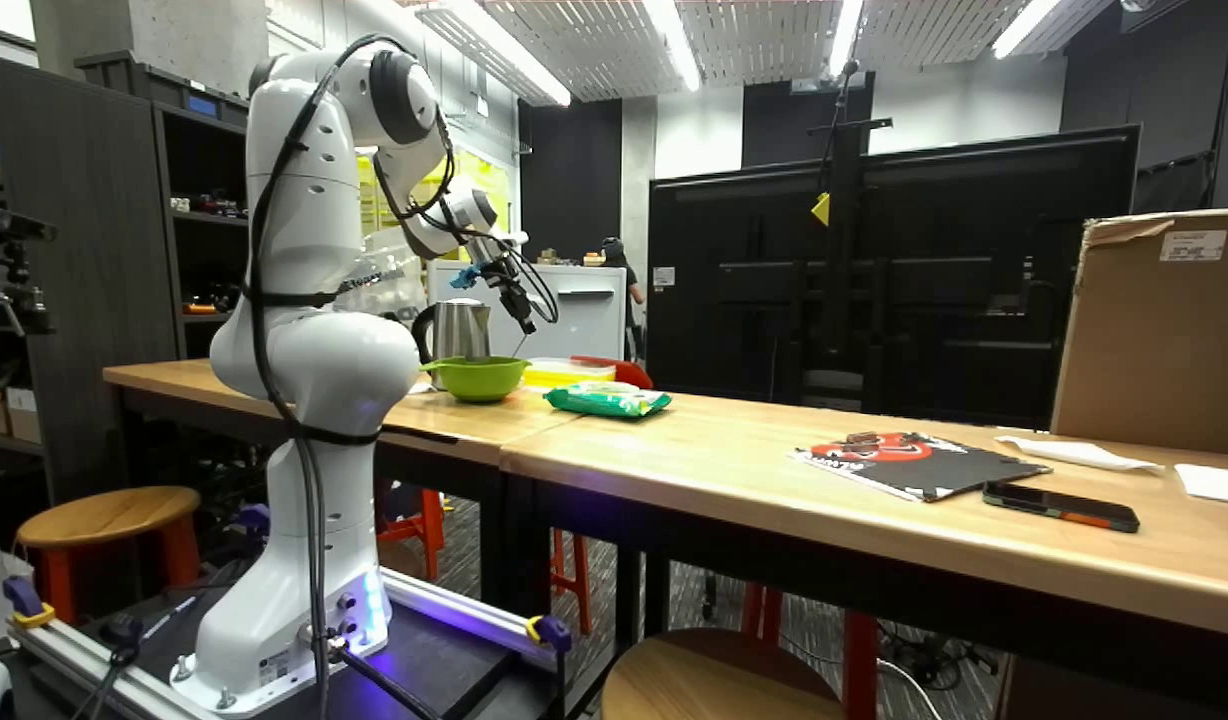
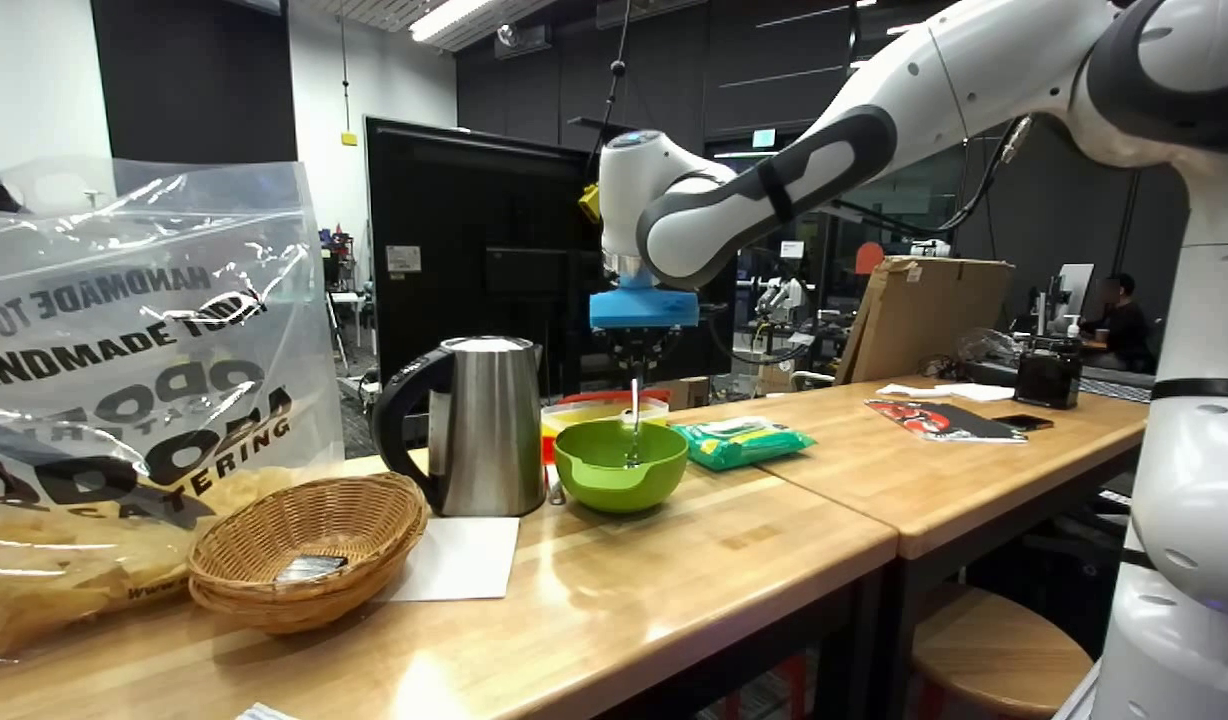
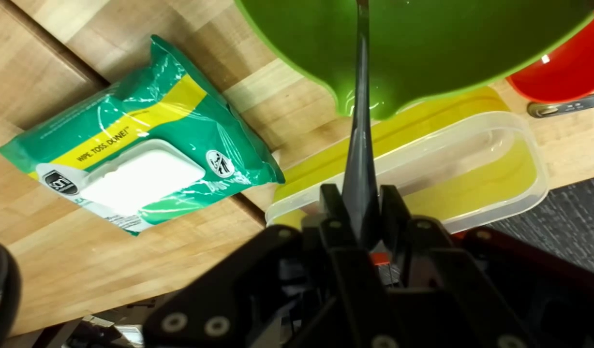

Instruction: Put the silver fork inside the green bowl

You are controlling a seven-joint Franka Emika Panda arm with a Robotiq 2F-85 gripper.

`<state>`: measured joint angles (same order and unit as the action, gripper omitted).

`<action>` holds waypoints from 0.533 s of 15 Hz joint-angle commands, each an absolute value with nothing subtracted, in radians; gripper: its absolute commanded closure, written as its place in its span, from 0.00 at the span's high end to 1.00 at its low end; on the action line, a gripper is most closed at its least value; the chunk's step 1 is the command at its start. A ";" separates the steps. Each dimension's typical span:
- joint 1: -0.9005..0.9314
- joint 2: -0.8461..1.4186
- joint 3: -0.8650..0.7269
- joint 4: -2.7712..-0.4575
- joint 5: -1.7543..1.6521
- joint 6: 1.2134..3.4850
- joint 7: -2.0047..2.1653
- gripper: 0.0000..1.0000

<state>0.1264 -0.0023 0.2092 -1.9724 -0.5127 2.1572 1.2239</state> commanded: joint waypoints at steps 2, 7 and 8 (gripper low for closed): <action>0.141 -0.004 0.193 -1.973 -0.471 2.165 1.183 0.15; 0.141 0.001 0.191 -1.969 -0.430 2.159 1.141 0.29; 0.141 0.002 0.191 -1.967 -0.426 2.157 1.135 0.30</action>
